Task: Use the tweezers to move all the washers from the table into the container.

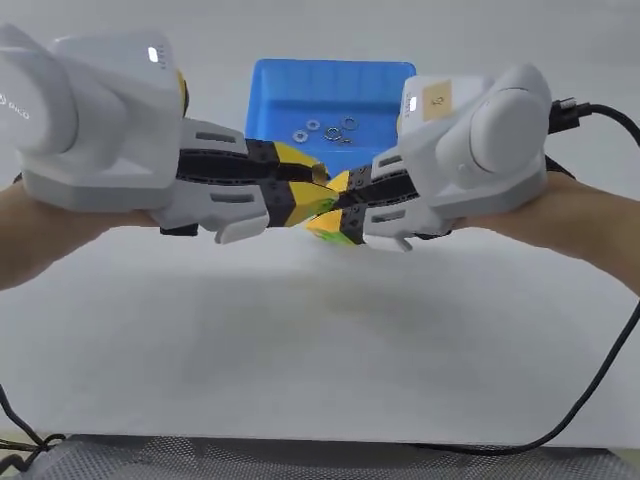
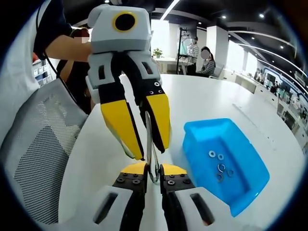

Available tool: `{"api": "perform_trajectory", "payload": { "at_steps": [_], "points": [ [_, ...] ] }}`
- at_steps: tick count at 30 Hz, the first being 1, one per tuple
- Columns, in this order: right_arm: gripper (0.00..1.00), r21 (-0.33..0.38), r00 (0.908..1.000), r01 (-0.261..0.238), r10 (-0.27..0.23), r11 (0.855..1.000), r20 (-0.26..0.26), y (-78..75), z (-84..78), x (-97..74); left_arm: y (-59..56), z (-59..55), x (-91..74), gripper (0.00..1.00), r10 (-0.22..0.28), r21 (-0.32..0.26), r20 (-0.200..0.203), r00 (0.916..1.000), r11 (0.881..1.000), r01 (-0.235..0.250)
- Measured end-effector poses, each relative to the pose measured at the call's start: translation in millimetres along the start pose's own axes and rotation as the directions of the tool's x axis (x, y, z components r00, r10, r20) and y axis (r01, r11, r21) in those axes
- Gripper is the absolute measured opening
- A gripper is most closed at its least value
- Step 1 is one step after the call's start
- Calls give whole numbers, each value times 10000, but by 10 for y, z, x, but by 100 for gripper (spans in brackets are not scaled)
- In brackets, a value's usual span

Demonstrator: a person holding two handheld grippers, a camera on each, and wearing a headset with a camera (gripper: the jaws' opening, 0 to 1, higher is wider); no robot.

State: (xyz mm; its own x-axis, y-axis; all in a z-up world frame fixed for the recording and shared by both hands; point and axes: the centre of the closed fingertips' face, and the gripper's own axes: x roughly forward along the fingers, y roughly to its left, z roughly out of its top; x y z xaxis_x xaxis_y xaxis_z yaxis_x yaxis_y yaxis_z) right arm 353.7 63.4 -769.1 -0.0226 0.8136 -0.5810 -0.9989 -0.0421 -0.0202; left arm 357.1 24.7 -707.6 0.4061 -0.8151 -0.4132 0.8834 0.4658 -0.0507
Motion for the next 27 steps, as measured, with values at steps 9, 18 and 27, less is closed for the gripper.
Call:
{"api": "perform_trajectory", "payload": {
  "at_steps": [9,18,27],
  "points": [
    [11,24,10000,53,-53,10000,80,-1,33,-29,12,35,-16,14,92,52,39,9999,9999,-93],
    [11,184,9998,157,-160,9997,113,-24,83,-101,11,5,-135,17,272,-97,-42,9996,9996,-272],
    [11,76,9992,352,-353,9994,192,-73,206,-242,-15,48,-291,26,569,-374,90,9983,9977,-565]
  ]
}}
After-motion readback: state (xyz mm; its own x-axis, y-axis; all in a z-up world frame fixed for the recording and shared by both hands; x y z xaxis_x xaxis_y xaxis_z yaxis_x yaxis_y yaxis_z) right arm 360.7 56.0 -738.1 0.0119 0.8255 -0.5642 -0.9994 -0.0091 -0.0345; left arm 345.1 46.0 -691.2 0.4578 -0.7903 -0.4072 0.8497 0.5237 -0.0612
